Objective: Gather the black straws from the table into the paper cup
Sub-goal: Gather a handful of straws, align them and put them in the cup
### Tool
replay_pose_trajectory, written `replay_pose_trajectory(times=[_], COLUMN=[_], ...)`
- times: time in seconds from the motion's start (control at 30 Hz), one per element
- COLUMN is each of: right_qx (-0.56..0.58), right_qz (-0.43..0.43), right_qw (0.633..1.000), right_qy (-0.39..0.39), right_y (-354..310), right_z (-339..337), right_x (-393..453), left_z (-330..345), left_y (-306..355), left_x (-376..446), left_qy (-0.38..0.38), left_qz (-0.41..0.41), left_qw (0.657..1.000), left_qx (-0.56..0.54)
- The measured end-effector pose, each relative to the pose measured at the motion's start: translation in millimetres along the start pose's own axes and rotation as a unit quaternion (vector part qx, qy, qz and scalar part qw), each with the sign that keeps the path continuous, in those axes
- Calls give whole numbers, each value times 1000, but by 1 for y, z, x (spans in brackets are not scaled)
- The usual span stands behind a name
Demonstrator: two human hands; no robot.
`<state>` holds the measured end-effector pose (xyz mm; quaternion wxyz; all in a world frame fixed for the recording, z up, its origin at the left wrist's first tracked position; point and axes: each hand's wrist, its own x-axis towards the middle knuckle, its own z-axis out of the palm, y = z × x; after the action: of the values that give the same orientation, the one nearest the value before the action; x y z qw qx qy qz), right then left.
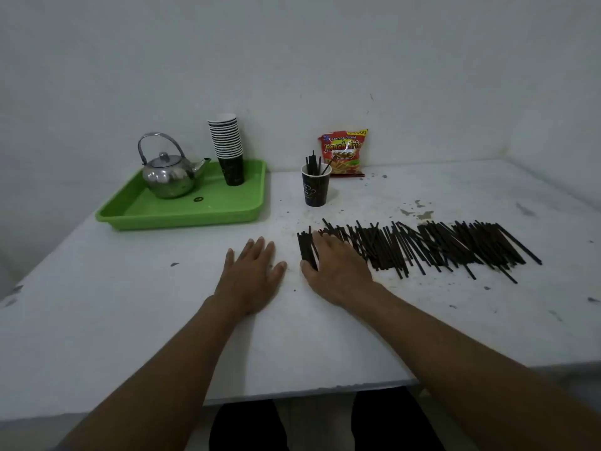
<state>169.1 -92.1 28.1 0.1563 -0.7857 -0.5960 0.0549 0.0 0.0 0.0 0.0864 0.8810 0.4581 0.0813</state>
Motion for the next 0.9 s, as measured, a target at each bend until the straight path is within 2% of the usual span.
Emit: replay_pose_trajectory(times=[0.13, 0.3, 0.43, 0.57, 0.9], right_qx=[26, -28, -28, -7, -44], right_qz=[-21, 42, 42, 81, 114], right_qw=[999, 998, 999, 997, 984], right_qy=[16, 47, 14, -19, -126], right_y=[1, -3, -9, -9, -26], right_z=[-4, -12, -20, -29, -52], right_x=[-2, 3, 10, 19, 60], left_z=[3, 4, 4, 4, 5], left_y=[-4, -3, -2, -1, -2], left_x=[0, 0, -1, -3, -2], left_qy=[-1, 2, 8, 11, 22], left_qz=[4, 2, 2, 2, 3], left_qw=[1000, 1000, 1000, 1000, 1000], left_qx=[16, 13, 12, 7, -2])
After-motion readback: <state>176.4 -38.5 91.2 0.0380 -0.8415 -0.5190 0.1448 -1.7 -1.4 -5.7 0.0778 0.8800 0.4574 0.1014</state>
